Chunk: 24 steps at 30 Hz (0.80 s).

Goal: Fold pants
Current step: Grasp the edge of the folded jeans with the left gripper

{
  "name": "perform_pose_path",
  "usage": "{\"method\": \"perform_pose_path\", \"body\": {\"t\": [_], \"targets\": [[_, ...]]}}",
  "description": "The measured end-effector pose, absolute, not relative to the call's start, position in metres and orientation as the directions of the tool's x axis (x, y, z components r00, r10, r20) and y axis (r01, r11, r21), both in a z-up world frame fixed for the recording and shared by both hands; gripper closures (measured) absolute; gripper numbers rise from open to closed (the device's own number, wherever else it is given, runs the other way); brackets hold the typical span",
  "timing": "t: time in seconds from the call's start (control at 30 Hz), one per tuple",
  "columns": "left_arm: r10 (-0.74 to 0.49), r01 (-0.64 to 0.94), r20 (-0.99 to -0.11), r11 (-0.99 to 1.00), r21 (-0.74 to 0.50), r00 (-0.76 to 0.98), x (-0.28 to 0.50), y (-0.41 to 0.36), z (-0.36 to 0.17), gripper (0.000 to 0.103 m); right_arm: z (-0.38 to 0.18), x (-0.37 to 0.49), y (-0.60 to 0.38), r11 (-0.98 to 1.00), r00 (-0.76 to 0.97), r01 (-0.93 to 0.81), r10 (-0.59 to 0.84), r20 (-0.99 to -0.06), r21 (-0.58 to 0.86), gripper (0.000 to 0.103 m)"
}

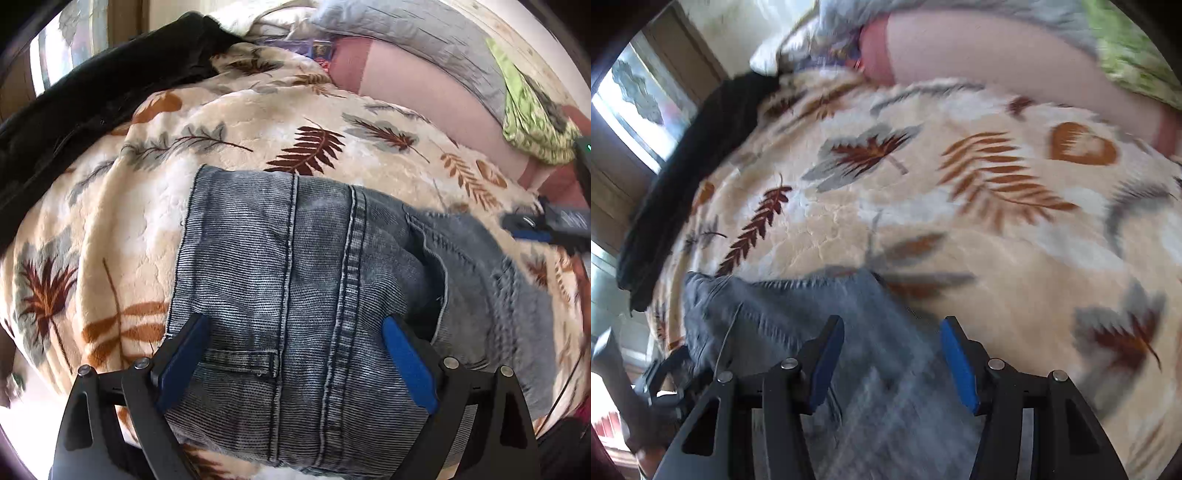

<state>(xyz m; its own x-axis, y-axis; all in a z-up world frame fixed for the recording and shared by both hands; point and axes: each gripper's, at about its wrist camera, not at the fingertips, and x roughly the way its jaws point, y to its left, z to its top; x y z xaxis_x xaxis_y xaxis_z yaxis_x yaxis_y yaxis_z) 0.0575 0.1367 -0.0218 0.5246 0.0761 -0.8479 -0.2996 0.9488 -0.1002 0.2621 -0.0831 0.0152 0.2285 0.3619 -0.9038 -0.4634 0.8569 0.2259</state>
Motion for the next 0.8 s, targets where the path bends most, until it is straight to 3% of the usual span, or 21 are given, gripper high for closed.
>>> {"method": "perform_pose_path", "body": {"t": [0.03,0.07,0.1,0.13,0.17,0.2,0.33,0.47,0.63,0.73,0.8], "targets": [[0.091,-0.29,-0.847,0.954,-0.077,0.524,0.059,0.134,-0.023,0.008,0.008,0.263,-0.075,0.851,0.213,-0.484,0.342,-0.915,0.205,0.047],[0.096,-0.285,-0.846,0.956,-0.068,0.525,0.059,0.133,-0.023,0.008,-0.002,0.265,-0.065,0.84,0.194,-0.513,0.312,-0.93,0.175,0.055],[0.095,-0.279,-0.843,0.958,-0.067,0.529,0.059,0.134,-0.024,0.008,-0.01,0.264,-0.055,0.826,0.178,-0.544,0.282,-0.943,0.145,0.075],[0.091,-0.274,-0.841,0.959,-0.071,0.534,0.058,0.135,-0.025,0.007,-0.013,0.264,-0.049,0.814,0.175,-0.565,0.277,-0.945,0.134,0.083],[0.087,-0.271,-0.837,0.96,-0.074,0.54,0.058,0.136,-0.026,0.007,-0.012,0.257,-0.041,0.797,0.203,-0.598,0.248,-0.947,0.08,0.097],[0.088,-0.267,-0.834,0.961,-0.073,0.544,0.055,0.134,-0.026,0.007,-0.007,0.248,-0.035,0.782,0.264,-0.624,0.208,-0.942,-0.002,0.102],[0.114,-0.256,-0.828,0.966,-0.037,0.549,0.054,0.128,-0.028,0.007,0.001,0.229,-0.023,0.737,0.452,-0.631,0.095,-0.887,-0.243,0.102],[0.13,-0.256,-0.825,0.967,-0.018,0.55,0.053,0.128,-0.028,0.007,-0.024,0.233,-0.019,0.768,0.435,-0.599,0.075,-0.897,-0.227,0.1],[0.121,-0.251,-0.818,0.967,-0.03,0.563,0.049,0.129,-0.028,0.007,0.01,0.232,-0.05,0.87,0.435,-0.486,0.16,-0.886,-0.081,0.09],[0.13,-0.259,-0.815,0.966,-0.026,0.564,0.049,0.128,-0.028,0.007,0.029,0.22,-0.059,0.876,0.424,-0.48,0.284,-0.86,0.052,0.089],[0.129,-0.269,-0.814,0.963,-0.034,0.567,0.049,0.129,-0.028,0.007,0.018,0.218,-0.059,0.868,0.361,-0.478,0.331,-0.872,0.131,0.078]]}}
